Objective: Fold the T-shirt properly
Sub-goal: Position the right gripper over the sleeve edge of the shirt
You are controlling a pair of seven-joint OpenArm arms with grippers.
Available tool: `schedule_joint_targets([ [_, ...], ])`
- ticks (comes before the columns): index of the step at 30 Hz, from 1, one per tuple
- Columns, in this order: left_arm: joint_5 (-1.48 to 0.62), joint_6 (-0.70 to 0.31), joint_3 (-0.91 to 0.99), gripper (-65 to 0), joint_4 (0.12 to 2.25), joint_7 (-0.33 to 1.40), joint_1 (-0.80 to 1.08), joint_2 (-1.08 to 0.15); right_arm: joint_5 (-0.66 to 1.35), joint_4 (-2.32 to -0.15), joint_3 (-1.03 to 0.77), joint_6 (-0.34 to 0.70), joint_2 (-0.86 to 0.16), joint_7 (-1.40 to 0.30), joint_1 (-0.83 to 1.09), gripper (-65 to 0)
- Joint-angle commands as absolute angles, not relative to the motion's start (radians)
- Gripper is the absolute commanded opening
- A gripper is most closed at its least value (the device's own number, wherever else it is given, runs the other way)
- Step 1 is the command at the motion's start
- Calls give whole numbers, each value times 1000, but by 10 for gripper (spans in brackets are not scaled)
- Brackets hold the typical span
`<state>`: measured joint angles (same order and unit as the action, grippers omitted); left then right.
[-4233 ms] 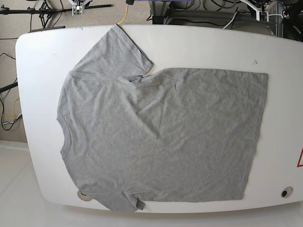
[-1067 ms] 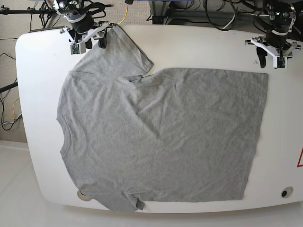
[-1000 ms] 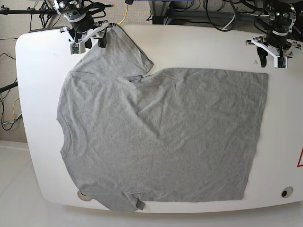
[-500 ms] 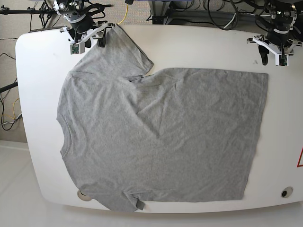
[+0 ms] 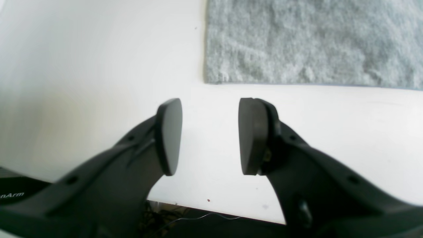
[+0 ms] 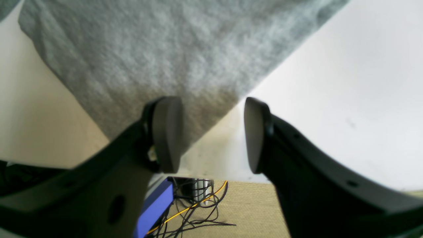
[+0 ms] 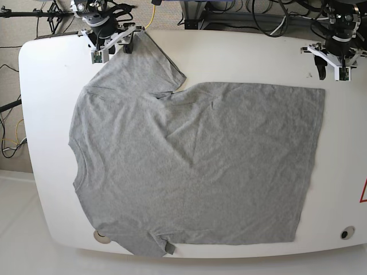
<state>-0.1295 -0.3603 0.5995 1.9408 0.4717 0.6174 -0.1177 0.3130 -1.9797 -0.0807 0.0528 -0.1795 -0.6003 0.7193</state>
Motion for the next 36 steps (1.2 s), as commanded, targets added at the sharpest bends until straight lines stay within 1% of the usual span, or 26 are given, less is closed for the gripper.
schedule_joint_targets([
  [1, -140, -358, 601, -395, 1952, 452, 620, -133, 309, -1991, -73, 59, -169, -591, 727, -353],
  [6, -134, -358, 600, -392, 1955, 455, 625, -126, 327, -1997, -81, 64, -158, -578, 730, -351],
  [18, -136, -356, 606, -392, 1959, 454, 629, -129, 338, -2002, -102, 63, -173, -570, 715, -339],
  [24, -137, -356, 605, -394, 1958, 453, 626, -129, 337, -1994, -102, 64, -178, -569, 702, -363],
  [26, -138, -357, 605, -393, 1955, 463, 632, -127, 333, -1988, -91, 66, -173, -573, 697, -438],
  [34, -139, -358, 606, -394, 1956, 469, 628, -128, 332, -1980, -91, 68, -171, -585, 663, -614],
  [35, -138, -359, 607, -394, 1954, 468, 625, -128, 330, -1980, -90, 66, -170, -589, 661, -650],
  [36, -137, -360, 609, -395, 1953, 468, 622, -128, 329, -1979, -90, 64, -170, -592, 660, -650],
])
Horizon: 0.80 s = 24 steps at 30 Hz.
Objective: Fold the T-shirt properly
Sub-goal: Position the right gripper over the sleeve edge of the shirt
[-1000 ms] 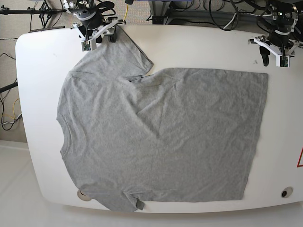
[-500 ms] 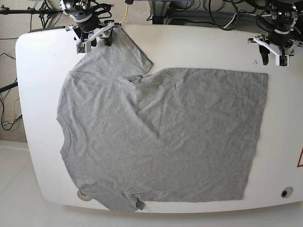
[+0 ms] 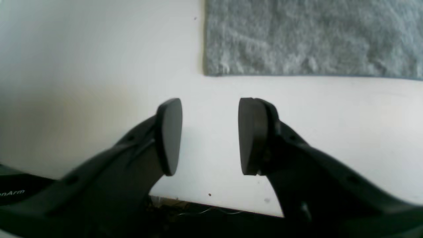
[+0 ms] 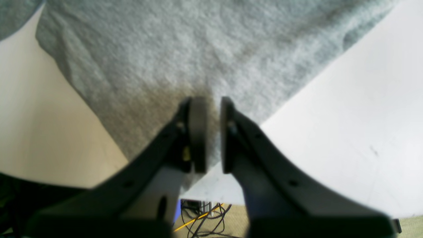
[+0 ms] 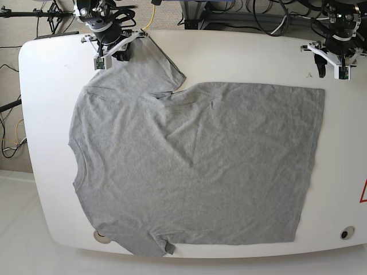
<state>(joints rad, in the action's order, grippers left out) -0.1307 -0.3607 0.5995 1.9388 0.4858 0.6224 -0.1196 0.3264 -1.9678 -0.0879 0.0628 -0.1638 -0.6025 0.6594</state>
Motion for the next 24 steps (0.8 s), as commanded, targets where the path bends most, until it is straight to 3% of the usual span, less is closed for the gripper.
schedule_joint_targets([
  [1, -138, -360, 609, -395, 1951, 469, 620, -128, 329, -1979, -89, 64, -169, -595, 658, -650],
  [24, -129, -358, 607, -388, 1908, 485, 594, -132, 324, -1973, -81, 63, -159, -592, 630, -630],
])
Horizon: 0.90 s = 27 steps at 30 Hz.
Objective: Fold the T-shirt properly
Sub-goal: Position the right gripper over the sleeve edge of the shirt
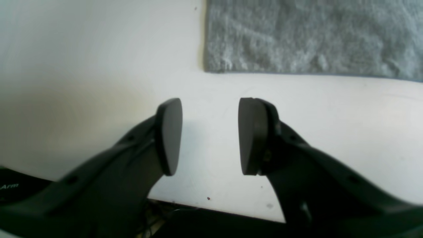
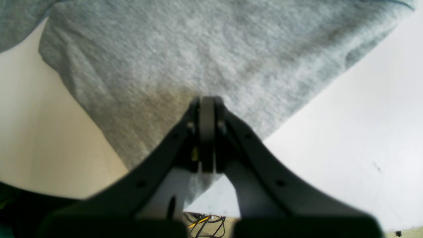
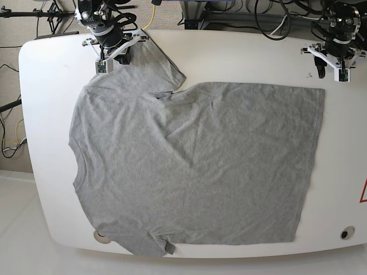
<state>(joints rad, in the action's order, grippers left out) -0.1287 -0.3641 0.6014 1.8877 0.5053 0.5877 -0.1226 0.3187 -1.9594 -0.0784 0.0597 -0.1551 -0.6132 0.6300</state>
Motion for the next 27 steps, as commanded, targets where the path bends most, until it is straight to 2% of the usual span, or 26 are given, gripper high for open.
schedule_joint_targets([
  [1, -129, -358, 607, -388, 1907, 486, 593, -133, 324, -1972, -81, 63, -159, -592, 628, -624],
  [5, -134, -360, 606, -385, 1894, 491, 588, -143, 323, -1970, -80, 71, -160, -592, 622, -650],
  [18, -135, -367, 602, -384, 1889, 494, 571, -138, 320, -1972, -78, 70, -163, -595, 613, -650],
  [22, -138, -368, 603, -380, 1885, 494, 571, -138, 318, -1972, -76, 72, -162, -594, 614, -616],
  [27, -137, -372, 597, -378, 1881, 497, 571, -139, 316, -1969, -73, 73, -164, -595, 612, -606],
])
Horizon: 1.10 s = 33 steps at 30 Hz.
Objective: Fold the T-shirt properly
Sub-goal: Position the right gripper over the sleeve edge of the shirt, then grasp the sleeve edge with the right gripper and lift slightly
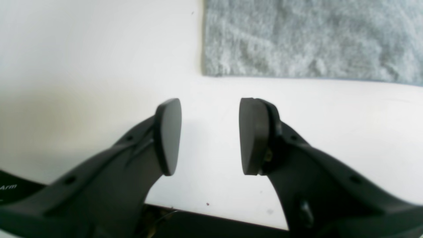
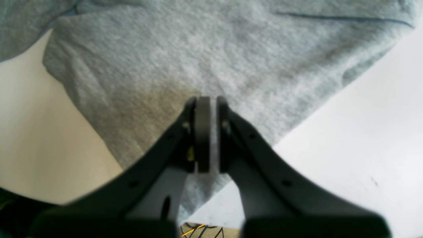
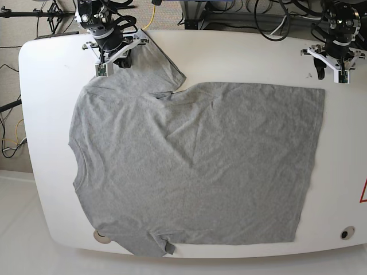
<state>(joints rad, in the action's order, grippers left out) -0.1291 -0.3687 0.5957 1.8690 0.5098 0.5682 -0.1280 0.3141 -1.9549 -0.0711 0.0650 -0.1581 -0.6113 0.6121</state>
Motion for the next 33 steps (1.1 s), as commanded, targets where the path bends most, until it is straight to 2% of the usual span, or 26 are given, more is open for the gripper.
schedule_joint_targets([
  [1, -137, -372, 595, -378, 1880, 497, 570, -139, 316, -1969, -72, 74, -165, -596, 612, -606],
  [11, -131, -372, 594, -379, 1881, 495, 575, -144, 351, -1968, -151, 104, -162, -629, 602, -578],
  [21, -179, -367, 598, -368, 1889, 489, 578, -179, 451, -1961, -270, 214, -149, -630, 607, -522],
  [27, -187, -367, 602, -361, 1891, 487, 579, -188, 487, -1949, -286, 237, -131, -650, 605, -458],
  [29, -164, -367, 598, -361, 1884, 487, 575, -179, 521, -1943, -294, 242, -104, -667, 598, -390],
  [33, -159, -369, 594, -361, 1885, 486, 574, -180, 552, -1940, -297, 247, -83, -689, 596, -347],
])
